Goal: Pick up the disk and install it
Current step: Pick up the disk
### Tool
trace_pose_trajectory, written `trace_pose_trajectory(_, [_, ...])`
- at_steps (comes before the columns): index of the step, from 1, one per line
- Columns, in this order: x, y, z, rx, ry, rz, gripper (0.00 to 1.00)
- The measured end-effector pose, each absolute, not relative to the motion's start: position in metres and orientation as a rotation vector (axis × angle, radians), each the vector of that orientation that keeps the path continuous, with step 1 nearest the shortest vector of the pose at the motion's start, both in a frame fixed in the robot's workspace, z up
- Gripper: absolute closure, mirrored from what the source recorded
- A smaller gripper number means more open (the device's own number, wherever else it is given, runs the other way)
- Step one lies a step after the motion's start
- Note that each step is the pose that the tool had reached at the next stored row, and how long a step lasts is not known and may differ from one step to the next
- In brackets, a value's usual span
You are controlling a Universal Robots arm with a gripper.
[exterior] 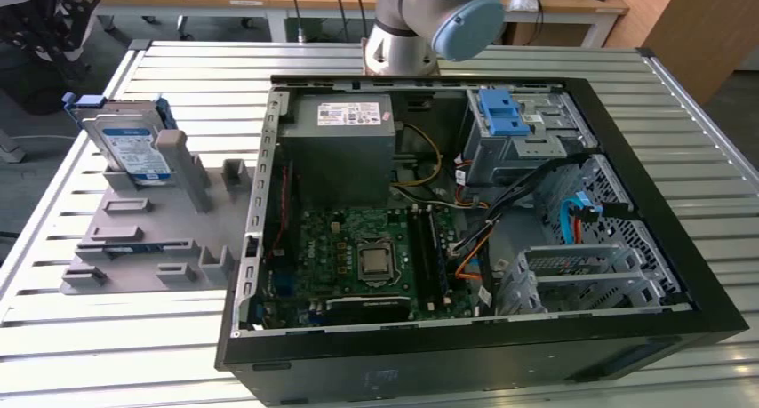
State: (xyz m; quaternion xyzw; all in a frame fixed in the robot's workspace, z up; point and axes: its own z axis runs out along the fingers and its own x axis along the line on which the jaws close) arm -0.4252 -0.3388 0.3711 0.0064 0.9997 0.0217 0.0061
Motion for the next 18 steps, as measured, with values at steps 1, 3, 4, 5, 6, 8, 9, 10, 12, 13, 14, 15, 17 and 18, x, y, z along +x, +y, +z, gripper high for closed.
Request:
trace_pose_trajectory(1, [-0.4252, -0.3388, 0.3711, 0.013, 3.129, 0.068, 0.89])
trace_pose_trajectory(3, [-0.4251, -0.3388, 0.3711, 0.001, 3.129, 0.068, 0.89])
trace_pose_trajectory(4, [-0.4251, -0.3388, 0.3711, -0.006, 3.129, 0.068, 0.89])
trace_pose_trajectory(5, [-0.4251, -0.3388, 0.3711, -0.012, 3.129, 0.068, 0.89])
trace_pose_trajectory(6, [-0.4251, -0.3388, 0.3711, -0.018, 3.129, 0.068, 0.89])
trace_pose_trajectory(8, [-0.4251, -0.3388, 0.3711, -0.028, 3.129, 0.068, 0.89])
trace_pose_trajectory(9, [-0.4252, -0.3388, 0.371, -0.033, 3.129, 0.068, 0.89])
trace_pose_trajectory(10, [-0.4251, -0.3388, 0.371, -0.039, 3.129, 0.068, 0.89])
trace_pose_trajectory(12, [-0.4251, -0.3388, 0.371, -0.049, 3.129, 0.068, 0.89])
trace_pose_trajectory(13, [-0.4251, -0.3388, 0.371, -0.054, 3.129, 0.069, 0.89])
trace_pose_trajectory(14, [-0.4251, -0.3388, 0.371, -0.058, 3.129, 0.069, 0.89])
trace_pose_trajectory(15, [-0.4251, -0.3388, 0.371, -0.061, 3.129, 0.069, 0.89])
trace_pose_trajectory(17, [-0.4251, -0.3388, 0.371, -0.067, 3.129, 0.069, 0.89])
trace_pose_trajectory(18, [-0.4251, -0.3388, 0.371, -0.075, 3.129, 0.069, 0.89])
